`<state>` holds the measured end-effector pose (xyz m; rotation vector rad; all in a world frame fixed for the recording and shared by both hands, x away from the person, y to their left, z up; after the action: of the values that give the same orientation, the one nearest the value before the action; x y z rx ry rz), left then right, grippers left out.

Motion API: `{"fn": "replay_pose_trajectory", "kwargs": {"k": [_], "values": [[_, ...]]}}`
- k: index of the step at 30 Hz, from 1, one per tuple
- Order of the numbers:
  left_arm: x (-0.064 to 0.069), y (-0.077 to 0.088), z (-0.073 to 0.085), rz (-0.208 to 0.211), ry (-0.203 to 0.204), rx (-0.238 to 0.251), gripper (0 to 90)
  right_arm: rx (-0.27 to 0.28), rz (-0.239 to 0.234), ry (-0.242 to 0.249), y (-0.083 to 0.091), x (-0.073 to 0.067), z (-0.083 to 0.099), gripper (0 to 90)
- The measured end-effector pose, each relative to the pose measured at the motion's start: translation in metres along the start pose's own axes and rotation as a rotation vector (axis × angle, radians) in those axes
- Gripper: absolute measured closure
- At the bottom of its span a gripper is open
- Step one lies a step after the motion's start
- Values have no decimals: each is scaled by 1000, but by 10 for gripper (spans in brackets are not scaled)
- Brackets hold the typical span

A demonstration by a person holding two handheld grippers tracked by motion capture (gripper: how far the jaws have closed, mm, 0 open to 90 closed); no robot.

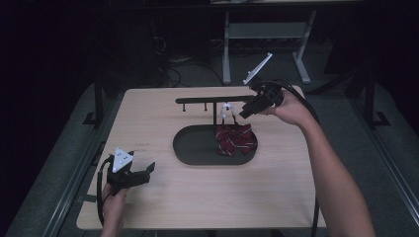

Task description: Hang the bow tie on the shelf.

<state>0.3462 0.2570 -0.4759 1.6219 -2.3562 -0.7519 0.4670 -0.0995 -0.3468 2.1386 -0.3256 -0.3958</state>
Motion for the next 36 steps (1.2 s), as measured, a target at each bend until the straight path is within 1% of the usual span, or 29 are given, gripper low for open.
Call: {"fn": "replay_pose_trajectory", "kwargs": {"k": [5,15,21,32,36], "values": [[0,0,0,0,0,1,135,2,-1,0,2,-2,2,617],[0,0,0,-1,2,3,135,2,-3,16,2,-6,5,608],[0,0,0,-2,1,3,135,5,-11,14,3,-8,8,601],[0,0,0,-1,1,3,135,14,-10,15,6,-10,14,585],[0,0,0,-2,2,3,135,12,-9,8,7,-11,17,573]]}}
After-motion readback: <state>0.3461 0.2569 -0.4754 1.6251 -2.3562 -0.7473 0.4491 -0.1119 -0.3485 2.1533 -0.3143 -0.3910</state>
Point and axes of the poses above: each handheld gripper's, and its own axes: y roughly backward along the jaws, z roughly out of its underside, x roughly to its right, the point moved 8 cm from there along -y, roughly forward along the jaws, and after that the axes turned 4 degrees about -z, right-handed, at the moved point
